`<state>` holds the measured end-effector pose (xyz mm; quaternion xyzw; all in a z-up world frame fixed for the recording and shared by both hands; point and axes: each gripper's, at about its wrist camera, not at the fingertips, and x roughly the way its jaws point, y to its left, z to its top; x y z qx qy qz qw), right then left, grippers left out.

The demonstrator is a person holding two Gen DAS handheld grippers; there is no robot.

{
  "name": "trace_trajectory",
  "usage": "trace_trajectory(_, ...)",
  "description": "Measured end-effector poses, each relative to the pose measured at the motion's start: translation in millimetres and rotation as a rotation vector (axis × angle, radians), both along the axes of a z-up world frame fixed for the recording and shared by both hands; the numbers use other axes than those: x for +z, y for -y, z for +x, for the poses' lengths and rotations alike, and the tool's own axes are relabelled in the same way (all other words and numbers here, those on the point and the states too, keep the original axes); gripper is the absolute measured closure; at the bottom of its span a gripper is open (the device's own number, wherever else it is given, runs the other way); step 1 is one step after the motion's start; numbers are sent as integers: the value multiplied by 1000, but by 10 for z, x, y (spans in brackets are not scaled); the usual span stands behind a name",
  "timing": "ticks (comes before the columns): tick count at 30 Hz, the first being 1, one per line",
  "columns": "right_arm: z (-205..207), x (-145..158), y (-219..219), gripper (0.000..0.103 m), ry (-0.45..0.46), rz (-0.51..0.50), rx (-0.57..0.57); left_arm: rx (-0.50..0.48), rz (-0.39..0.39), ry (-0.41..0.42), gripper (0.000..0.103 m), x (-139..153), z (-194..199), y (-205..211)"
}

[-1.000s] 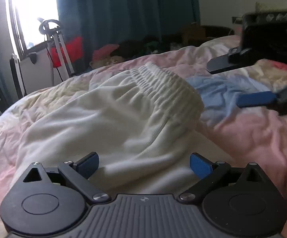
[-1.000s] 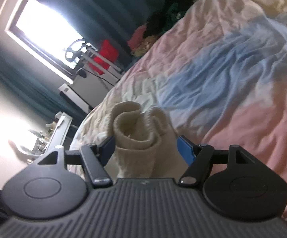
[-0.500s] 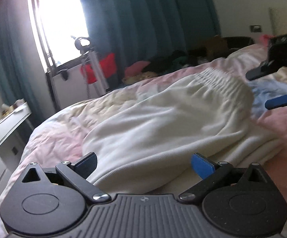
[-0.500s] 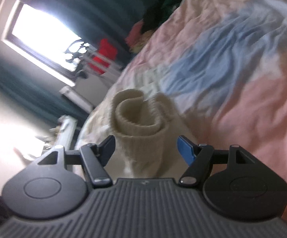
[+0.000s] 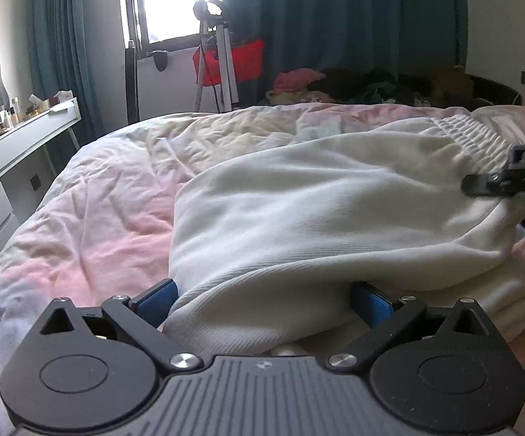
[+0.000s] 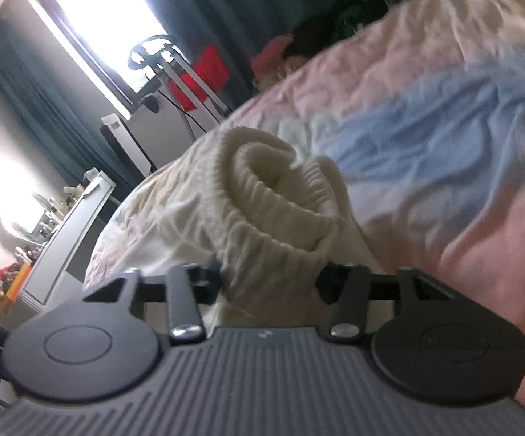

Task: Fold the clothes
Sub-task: 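Grasp the ribbed ankle cuff with the right gripper, then grasp the leg fabric with the left gripper while the right gripper holds the cuff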

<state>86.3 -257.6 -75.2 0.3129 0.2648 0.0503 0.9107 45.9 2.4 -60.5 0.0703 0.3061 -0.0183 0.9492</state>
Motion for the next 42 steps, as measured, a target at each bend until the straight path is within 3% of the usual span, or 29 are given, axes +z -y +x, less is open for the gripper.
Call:
trace_trajectory(4, -111, 144, 47, 64, 66, 52, 8, -10, 42, 24, 1, -3, -51, 48)
trace_trajectory(16, -289, 399, 131, 65, 214, 139, 18, -41, 167, 96, 1, -11, -205, 192)
trace_trajectory(19, -306, 415, 134, 65, 220, 145, 21, -20, 269, 122, 1, -102, -176, 291)
trace_trajectory(21, -304, 399, 142, 65, 211, 140, 20, 2, 295, 137, 1, -143, -159, 318)
trace_trajectory(31, -274, 258, 224, 65, 133, 178, 0, 127, 262, 173, 1, -82, -155, 196)
trace_trajectory(40, -416, 310, 239, 65, 132, 155, 0, 231, 215, 297, 0, 129, -329, 52)
trace_trajectory(42, -426, 241, 272, 65, 78, 153, -15, 227, 204, 293, 0, 155, -386, 39)
